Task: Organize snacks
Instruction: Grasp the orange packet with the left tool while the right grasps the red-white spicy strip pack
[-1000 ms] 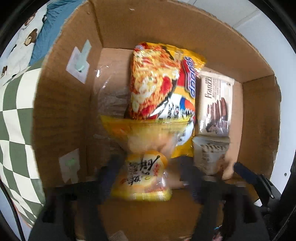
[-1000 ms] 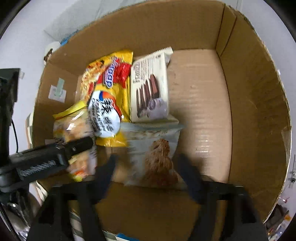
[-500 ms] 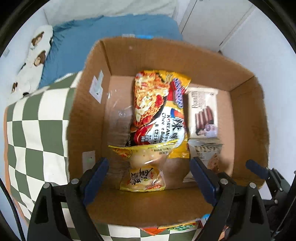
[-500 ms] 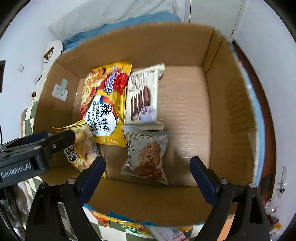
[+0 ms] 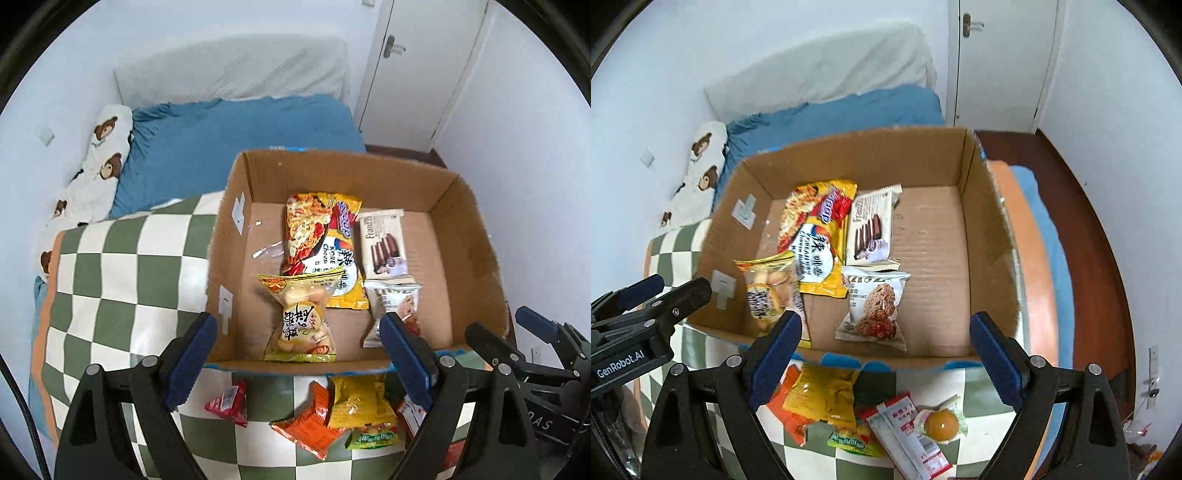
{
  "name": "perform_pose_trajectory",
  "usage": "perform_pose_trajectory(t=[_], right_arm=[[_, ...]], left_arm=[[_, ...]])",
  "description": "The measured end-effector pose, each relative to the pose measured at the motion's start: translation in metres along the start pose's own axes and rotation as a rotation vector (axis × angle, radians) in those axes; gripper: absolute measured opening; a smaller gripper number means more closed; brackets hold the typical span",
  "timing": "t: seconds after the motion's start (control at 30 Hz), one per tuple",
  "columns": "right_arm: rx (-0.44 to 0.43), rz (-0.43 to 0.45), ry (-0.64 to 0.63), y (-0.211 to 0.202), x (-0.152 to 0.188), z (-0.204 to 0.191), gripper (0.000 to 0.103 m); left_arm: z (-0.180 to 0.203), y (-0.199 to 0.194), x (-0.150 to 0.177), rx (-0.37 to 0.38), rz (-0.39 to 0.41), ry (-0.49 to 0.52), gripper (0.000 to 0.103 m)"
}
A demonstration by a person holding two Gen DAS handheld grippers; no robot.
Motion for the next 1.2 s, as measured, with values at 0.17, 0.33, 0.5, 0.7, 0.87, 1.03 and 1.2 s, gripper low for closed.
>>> perform_pose_trajectory(t=[0.17, 0.33, 0.5, 0.7, 0.87, 1.03, 1.2], right_arm=[[0.013, 0.072, -0.009, -0.043, 0.006, -0.006, 0.094], [0.008, 0.124, -0.009, -0.078, 0.013, -0.013, 0.095], [-0.034, 0.137, 0.013, -0.096, 0.026, -0.017, 0.095], [-0.067, 0.046, 0.058, -0.074, 0.062, -0.005, 0.095], [-0.097, -0.120, 0.043, -0.016, 0.101, 0.004, 0.095], [-0.167, -0.238, 0.052, 0.032, 0.145, 0.012, 0.095], [-0.225, -0.325, 0.044, 0.066, 0.173, 0.016, 0.089]], left_arm=[[0.002, -0.033, 0.008, 0.010, 0.071, 0.011, 0.090], [0.005, -0.064, 0.021, 0.017, 0.126, 0.033, 0.090], [0.001, -0.077, 0.034, 0.026, 0.140, 0.025, 0.090], [-0.019, -0.063, 0.062, -0.001, 0.076, -0.024, 0.090], [-0.031, -0.020, 0.094, -0.110, 0.017, 0.008, 0.090], [-0.026, 0.042, 0.128, -0.169, -0.127, 0.087, 0.090], [0.002, 0.102, 0.146, -0.191, -0.265, 0.256, 0.090]])
Point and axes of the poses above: each gripper's, at about its wrist camera, not at the fingertips, and y roughly the way its jaws point, z to its right, x to its underside, the point moved 4 cm from there along y, roughly the way its jaws point, and after that the axes turned 12 degrees about -y, right-handed, at the moved point
